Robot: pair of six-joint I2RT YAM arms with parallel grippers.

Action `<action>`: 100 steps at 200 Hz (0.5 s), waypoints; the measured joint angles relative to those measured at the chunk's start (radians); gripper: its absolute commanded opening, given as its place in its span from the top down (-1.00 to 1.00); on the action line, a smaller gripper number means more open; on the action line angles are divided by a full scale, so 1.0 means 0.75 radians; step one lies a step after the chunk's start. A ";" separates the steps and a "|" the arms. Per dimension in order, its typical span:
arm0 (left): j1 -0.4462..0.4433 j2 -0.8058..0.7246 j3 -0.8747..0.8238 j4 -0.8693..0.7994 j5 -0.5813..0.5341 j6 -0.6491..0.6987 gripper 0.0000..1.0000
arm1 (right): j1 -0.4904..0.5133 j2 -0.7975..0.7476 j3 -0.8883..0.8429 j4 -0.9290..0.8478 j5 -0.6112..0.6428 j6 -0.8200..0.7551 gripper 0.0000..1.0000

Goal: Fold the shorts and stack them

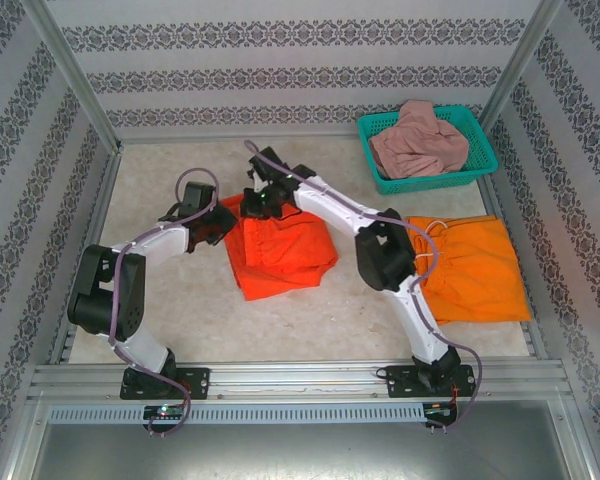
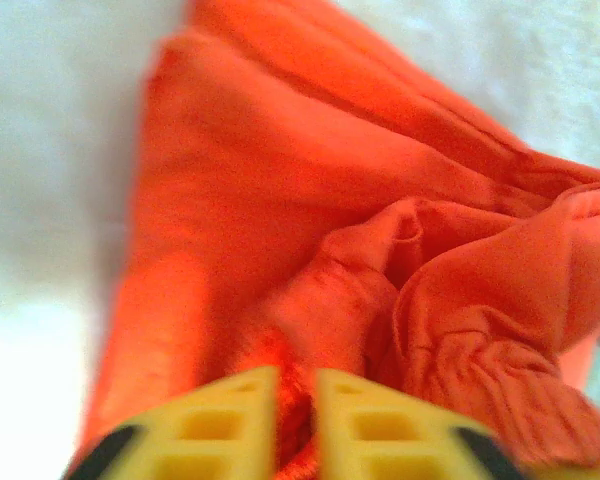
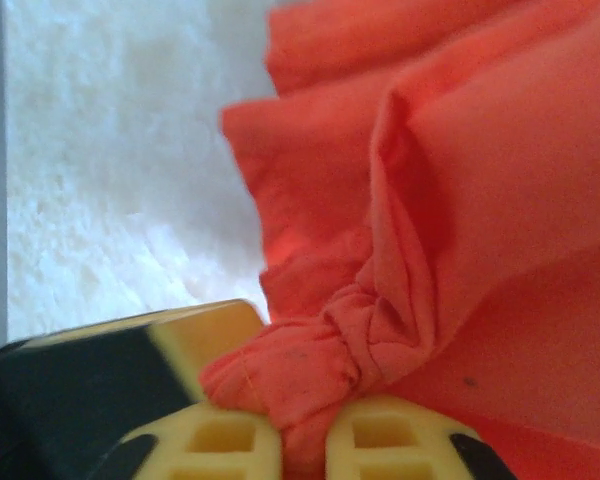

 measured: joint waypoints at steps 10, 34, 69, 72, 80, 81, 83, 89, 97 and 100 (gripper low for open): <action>0.035 0.000 -0.037 0.002 -0.005 -0.004 0.18 | 0.008 0.062 0.001 0.030 -0.035 0.035 0.25; 0.091 -0.026 -0.072 0.005 -0.005 0.009 -0.15 | 0.004 0.120 -0.041 0.161 -0.149 0.176 -0.10; 0.104 -0.242 -0.073 0.011 -0.009 0.020 -0.43 | -0.045 -0.016 -0.218 0.338 -0.197 0.278 -0.45; 0.104 -0.259 -0.073 0.011 -0.007 0.019 -0.46 | -0.050 -0.032 -0.237 0.345 -0.197 0.277 -0.47; 0.103 -0.309 -0.073 0.021 0.005 0.019 -0.52 | -0.069 -0.091 -0.295 0.358 -0.193 0.282 -0.53; 0.103 -0.313 -0.073 0.022 0.006 0.018 -0.53 | -0.071 -0.097 -0.300 0.359 -0.192 0.282 -0.54; 0.103 -0.322 -0.073 0.026 0.006 0.017 -0.55 | -0.076 -0.112 -0.315 0.363 -0.193 0.275 -0.55; 0.100 -0.347 -0.073 0.034 0.015 0.013 -0.60 | -0.093 -0.161 -0.357 0.365 -0.187 0.274 -0.59; 0.094 -0.369 -0.073 0.041 0.021 0.007 -0.68 | -0.117 -0.232 -0.414 0.370 -0.180 0.267 -0.63; 0.090 -0.374 -0.073 0.043 0.027 0.006 -0.70 | -0.126 -0.257 -0.430 0.368 -0.175 0.268 -0.64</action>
